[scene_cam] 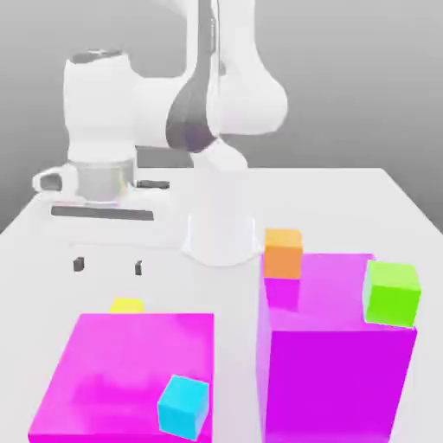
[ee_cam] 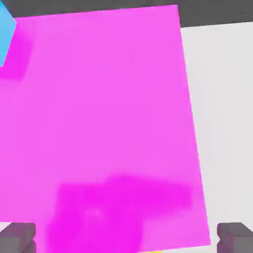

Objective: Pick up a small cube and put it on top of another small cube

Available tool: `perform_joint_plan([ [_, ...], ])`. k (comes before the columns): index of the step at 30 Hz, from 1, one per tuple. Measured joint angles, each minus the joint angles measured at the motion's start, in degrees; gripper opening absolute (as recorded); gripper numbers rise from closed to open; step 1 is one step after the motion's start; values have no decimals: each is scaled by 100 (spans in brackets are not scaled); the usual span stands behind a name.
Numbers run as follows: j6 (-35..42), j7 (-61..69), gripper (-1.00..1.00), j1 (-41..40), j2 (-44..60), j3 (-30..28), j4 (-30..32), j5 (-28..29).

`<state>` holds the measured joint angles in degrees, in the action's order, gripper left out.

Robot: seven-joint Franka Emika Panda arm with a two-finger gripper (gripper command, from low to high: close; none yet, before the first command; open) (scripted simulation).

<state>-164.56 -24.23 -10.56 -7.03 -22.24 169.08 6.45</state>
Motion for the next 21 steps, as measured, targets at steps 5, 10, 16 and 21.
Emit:
perform_joint_plan([
  [5, -478, 709, 0, 156, 675, -97, -11, -769],
  [10, -785, 1506, 0, -57, 1115, 402, -130, -1852],
  [16, -1182, 2254, 0, -833, 1625, 1442, -242, -2880],
  [21, -1559, 2457, 0, -1523, 2041, 2251, -261, -3207],
])
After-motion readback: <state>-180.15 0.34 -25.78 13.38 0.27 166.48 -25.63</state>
